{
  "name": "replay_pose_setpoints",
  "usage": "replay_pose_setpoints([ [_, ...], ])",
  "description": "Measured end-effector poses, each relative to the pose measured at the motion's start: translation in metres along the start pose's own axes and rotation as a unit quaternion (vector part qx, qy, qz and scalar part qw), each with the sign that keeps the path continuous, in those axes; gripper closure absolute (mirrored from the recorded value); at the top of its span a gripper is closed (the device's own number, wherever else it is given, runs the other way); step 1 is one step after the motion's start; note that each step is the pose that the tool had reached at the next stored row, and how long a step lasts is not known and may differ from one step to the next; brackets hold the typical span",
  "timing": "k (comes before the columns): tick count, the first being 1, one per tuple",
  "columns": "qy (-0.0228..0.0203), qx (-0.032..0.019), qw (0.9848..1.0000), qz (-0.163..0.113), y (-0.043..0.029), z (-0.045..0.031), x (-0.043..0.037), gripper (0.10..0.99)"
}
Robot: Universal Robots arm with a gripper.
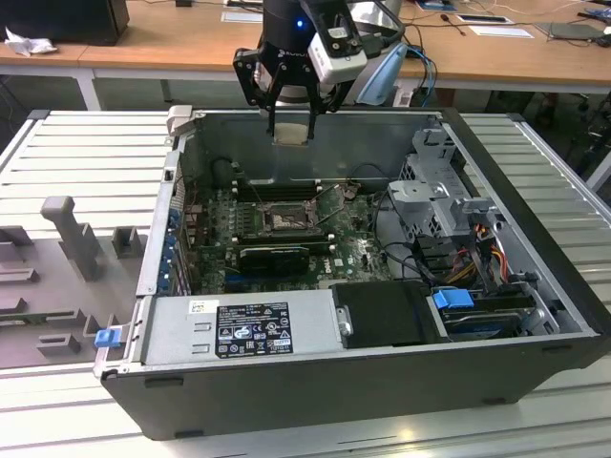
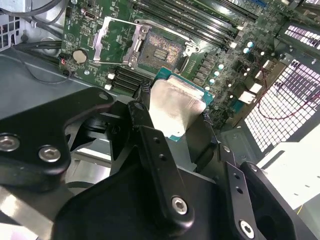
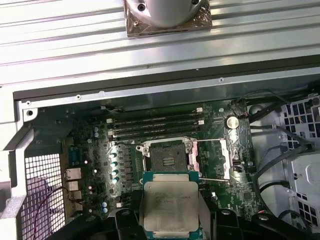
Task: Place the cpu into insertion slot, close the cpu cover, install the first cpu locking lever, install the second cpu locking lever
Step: 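Place the cpu into insertion slot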
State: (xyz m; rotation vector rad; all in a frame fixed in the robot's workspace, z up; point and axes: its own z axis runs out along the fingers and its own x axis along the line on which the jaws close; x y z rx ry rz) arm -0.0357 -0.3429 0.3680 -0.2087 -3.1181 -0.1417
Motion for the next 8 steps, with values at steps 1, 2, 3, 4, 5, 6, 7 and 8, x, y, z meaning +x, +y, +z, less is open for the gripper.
replay_pose_setpoints([
  [1, -0.0002, 0.0, 1.0, 0.002, 0.0, 0.0, 0.0, 0.557],
  [2, -0.0004, 0.0, 1.0, 0.004, 0.0, -0.0001, 0.0, 0.557],
  [3, -0.0006, -0.0001, 1.0, 0.007, 0.0, 0.0, 0.0, 0.557],
  [4, -0.0007, -0.0001, 1.0, 0.008, 0.0, 0.0, 0.0, 0.557],
  [5, -0.0009, -0.0002, 1.0, 0.01, 0.0, 0.0, 0.0, 0.557],
  [6, -0.001, -0.0002, 0.9999, 0.012, 0.0, 0.0, 0.0, 0.557],
  [7, -0.0012, -0.0002, 0.9999, 0.013, 0.0, 0.0, 0.0, 0.557],
  [8, -0.0013, -0.0003, 0.9999, 0.015, 0.0, 0.0, 0.0, 0.557],
])
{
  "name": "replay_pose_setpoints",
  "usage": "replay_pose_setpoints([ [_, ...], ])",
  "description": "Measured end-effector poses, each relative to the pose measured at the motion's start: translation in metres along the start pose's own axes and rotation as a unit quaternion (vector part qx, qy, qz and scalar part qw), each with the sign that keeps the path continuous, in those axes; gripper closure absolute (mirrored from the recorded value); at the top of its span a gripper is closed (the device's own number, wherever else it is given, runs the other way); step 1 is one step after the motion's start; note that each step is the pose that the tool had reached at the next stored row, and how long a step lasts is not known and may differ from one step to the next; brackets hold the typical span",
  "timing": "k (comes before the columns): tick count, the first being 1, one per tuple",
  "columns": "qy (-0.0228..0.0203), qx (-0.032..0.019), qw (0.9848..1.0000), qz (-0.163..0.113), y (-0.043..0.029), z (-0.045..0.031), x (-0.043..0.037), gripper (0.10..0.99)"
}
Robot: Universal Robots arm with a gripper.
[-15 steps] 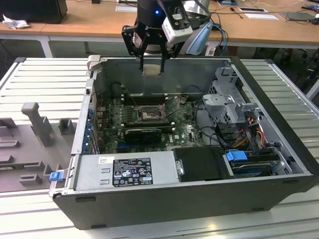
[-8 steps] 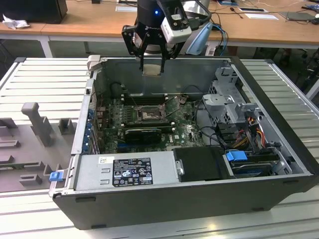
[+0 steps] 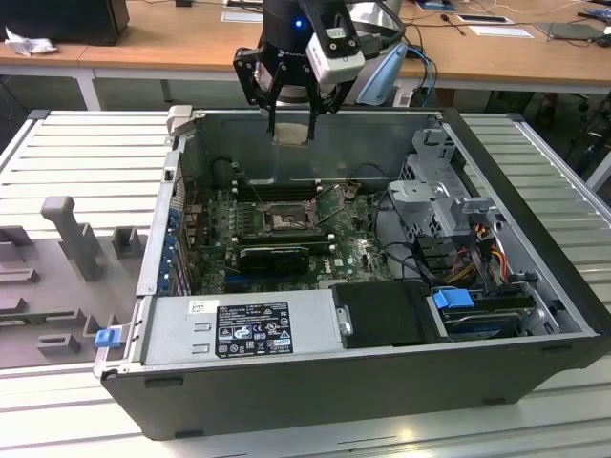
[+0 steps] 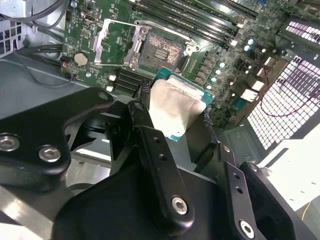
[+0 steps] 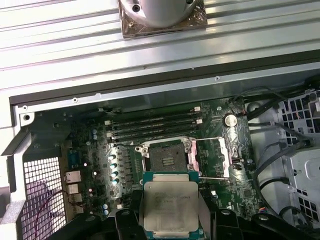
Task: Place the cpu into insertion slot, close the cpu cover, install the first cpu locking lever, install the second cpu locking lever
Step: 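Place the cpu into insertion slot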
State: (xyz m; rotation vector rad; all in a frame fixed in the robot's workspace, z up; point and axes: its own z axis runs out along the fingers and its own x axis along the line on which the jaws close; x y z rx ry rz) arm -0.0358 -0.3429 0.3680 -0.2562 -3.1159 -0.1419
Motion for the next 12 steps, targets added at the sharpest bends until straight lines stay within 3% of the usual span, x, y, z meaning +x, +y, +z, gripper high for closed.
replay_pose_setpoints([
  [12, -0.002, -0.0004, 0.9997, 0.023, 0.0, 0.0001, 0.0, 0.557],
])
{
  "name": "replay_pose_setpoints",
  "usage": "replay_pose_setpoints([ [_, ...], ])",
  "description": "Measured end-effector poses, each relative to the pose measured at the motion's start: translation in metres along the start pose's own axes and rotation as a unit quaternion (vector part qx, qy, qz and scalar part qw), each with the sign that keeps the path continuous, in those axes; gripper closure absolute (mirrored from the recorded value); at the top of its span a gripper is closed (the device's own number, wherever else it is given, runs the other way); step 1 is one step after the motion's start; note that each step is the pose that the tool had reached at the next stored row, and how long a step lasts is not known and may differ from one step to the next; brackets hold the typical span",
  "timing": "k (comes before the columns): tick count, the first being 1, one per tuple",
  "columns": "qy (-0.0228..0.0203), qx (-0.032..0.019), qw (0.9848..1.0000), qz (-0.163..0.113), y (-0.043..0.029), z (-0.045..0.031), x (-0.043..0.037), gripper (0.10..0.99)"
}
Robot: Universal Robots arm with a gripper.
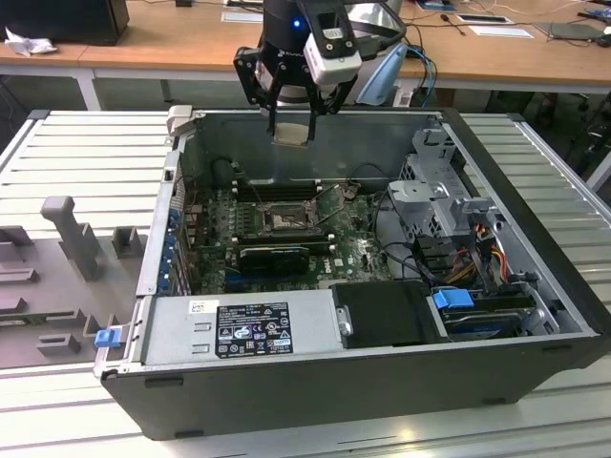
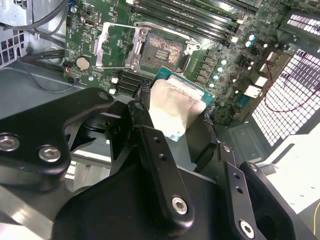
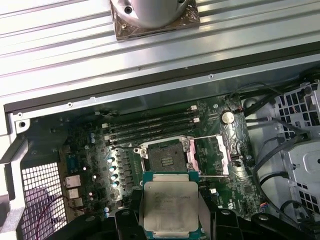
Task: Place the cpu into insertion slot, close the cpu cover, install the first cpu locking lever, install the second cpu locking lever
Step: 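Place the cpu into insertion slot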
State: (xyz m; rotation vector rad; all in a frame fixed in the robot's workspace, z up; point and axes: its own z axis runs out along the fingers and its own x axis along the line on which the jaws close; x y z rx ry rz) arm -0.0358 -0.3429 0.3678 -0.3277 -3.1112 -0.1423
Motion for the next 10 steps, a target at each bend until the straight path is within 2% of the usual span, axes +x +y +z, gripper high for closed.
replay_pose_setpoints([
  [10, -0.0018, -0.0004, 0.9998, 0.02, 0.0, 0.0001, 0.0, 0.557],
])
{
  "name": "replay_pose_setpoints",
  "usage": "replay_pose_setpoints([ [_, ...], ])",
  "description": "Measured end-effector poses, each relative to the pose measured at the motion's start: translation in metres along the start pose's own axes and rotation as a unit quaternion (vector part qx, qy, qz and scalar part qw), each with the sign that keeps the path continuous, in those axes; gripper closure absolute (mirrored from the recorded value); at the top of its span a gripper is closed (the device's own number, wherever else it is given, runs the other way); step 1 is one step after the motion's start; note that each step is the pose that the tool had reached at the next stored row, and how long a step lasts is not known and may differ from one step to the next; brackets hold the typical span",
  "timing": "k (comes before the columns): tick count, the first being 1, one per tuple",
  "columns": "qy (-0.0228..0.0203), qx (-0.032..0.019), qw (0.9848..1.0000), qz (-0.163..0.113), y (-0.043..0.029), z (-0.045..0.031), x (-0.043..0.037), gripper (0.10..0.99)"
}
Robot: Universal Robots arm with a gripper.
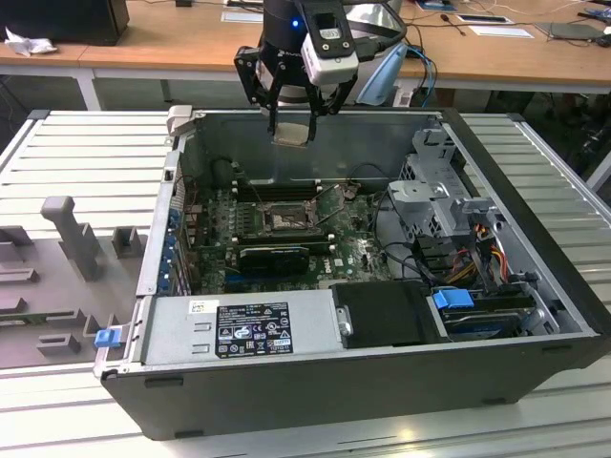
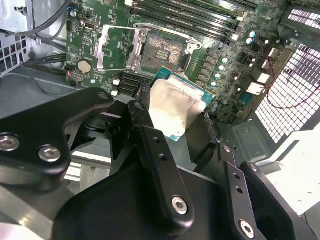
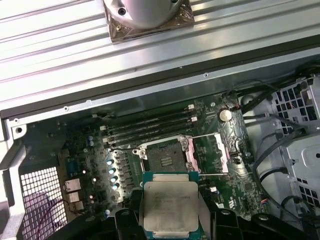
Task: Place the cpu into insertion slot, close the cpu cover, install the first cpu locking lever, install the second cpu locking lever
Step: 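Place the cpu into insertion slot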
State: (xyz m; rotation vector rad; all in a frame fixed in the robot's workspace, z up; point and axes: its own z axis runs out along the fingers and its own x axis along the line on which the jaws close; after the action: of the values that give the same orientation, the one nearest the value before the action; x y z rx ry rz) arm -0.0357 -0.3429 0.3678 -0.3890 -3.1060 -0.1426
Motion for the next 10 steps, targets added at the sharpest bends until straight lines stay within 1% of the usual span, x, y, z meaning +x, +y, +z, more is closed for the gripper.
replay_pose_setpoints([
  [10, -0.0016, -0.0004, 0.9998, 0.018, 0.0, 0.0001, 0.0, 0.557],
])
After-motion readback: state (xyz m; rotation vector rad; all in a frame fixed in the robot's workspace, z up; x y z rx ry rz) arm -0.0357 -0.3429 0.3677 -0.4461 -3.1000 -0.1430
